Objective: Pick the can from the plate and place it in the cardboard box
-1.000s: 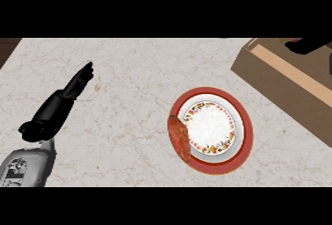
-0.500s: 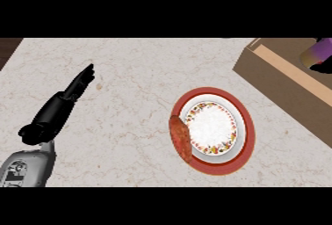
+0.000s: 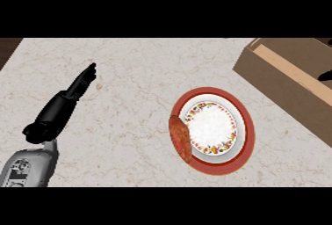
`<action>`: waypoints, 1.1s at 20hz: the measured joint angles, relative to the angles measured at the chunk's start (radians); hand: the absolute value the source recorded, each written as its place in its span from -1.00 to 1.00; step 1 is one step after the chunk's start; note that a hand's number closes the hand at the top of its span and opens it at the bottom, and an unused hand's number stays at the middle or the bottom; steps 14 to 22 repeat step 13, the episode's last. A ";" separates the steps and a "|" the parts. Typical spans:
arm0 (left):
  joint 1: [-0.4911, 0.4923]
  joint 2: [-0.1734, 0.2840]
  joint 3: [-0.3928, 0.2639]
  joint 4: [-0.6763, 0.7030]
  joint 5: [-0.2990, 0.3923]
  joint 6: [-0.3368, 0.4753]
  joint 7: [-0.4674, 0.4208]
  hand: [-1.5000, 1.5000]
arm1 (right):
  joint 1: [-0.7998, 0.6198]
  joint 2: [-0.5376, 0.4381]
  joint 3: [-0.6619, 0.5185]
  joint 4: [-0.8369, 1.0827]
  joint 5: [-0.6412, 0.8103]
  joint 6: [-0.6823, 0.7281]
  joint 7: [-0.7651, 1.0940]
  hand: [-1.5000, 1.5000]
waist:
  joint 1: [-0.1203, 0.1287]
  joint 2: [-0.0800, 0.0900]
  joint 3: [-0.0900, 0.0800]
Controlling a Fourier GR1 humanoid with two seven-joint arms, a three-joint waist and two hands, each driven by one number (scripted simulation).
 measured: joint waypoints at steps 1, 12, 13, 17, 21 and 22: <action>0.000 0.001 0.002 0.002 0.002 -0.002 0.001 0.00 | -0.012 0.010 -0.036 0.001 -0.036 -0.016 -0.009 -1.00 | 0.000 -0.001 0.000; 0.006 -0.002 -0.001 0.011 -0.010 0.002 -0.014 0.00 | -0.073 -0.029 -0.490 0.131 -0.445 -0.085 0.070 -1.00 | -0.001 0.002 0.001; 0.003 -0.007 -0.003 0.006 -0.010 0.005 -0.008 0.00 | -0.065 -0.048 -0.509 0.141 -0.462 -0.085 0.068 -1.00 | 0.000 0.002 0.001; 0.003 -0.007 -0.003 0.006 -0.010 0.005 -0.008 0.00 | -0.065 -0.048 -0.509 0.141 -0.462 -0.085 0.068 -1.00 | 0.000 0.002 0.001; 0.003 -0.007 -0.003 0.006 -0.010 0.005 -0.008 0.00 | -0.065 -0.048 -0.509 0.141 -0.462 -0.085 0.068 -1.00 | 0.000 0.002 0.001; 0.003 -0.007 -0.003 0.006 -0.010 0.005 -0.008 0.00 | -0.065 -0.048 -0.509 0.141 -0.462 -0.085 0.068 -1.00 | 0.000 0.002 0.001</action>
